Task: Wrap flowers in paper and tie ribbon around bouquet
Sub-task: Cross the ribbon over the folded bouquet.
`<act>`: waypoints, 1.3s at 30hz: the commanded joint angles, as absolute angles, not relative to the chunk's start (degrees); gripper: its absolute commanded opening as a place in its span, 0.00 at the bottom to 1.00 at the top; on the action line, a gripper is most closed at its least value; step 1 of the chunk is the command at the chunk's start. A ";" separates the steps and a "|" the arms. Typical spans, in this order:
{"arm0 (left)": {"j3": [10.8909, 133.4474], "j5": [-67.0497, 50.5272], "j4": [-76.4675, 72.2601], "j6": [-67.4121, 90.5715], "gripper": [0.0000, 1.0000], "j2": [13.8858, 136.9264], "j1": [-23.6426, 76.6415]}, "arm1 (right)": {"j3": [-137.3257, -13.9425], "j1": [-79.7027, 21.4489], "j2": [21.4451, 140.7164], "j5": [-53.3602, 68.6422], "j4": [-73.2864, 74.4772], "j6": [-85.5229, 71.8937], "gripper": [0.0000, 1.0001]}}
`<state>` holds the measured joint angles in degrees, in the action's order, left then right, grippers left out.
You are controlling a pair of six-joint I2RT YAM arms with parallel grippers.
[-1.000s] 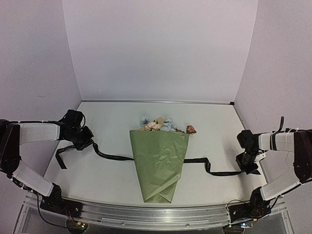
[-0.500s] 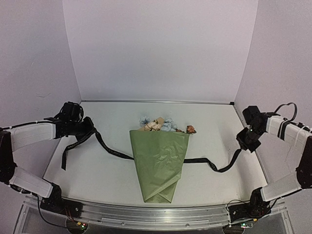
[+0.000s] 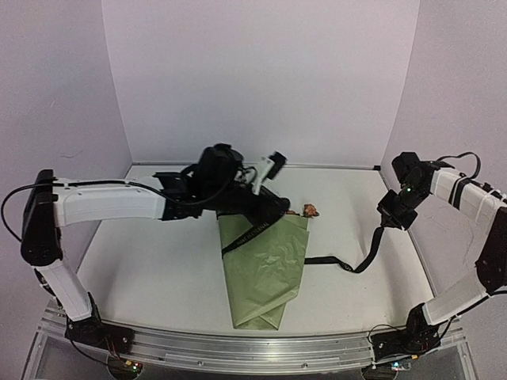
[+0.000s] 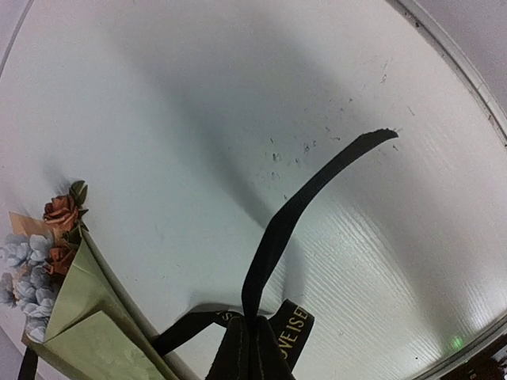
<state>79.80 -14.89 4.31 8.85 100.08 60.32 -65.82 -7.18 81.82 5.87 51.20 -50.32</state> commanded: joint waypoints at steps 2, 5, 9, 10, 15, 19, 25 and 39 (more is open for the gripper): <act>88.98 -15.06 19.89 -6.88 0.00 112.62 68.76 | -69.87 -9.00 84.73 7.98 52.64 -48.37 0.00; 91.50 -13.88 22.82 -8.09 0.00 117.26 70.07 | -71.54 -9.95 86.42 8.33 52.84 -48.18 0.00; 92.04 -12.59 22.84 -7.06 0.13 118.89 70.04 | -73.37 -11.58 88.09 8.41 53.34 -47.86 0.00; 91.76 -12.22 21.82 -5.92 0.20 118.32 69.88 | -73.74 -11.92 88.21 8.27 53.58 -47.75 0.00; 88.43 -10.77 15.10 3.75 0.43 112.92 68.01 | -74.21 -12.89 88.07 7.83 54.45 -46.72 0.00; 82.99 -4.25 13.20 16.52 0.46 106.00 65.08 | -74.59 -13.79 87.67 7.69 55.26 -44.65 0.00; 71.95 2.19 19.93 39.54 0.50 96.52 53.88 | -74.52 -15.51 86.57 6.93 56.03 -41.90 0.00; 38.20 -22.27 -11.32 67.60 0.68 87.50 36.04 | -74.06 -17.20 84.93 6.89 56.43 -41.04 0.00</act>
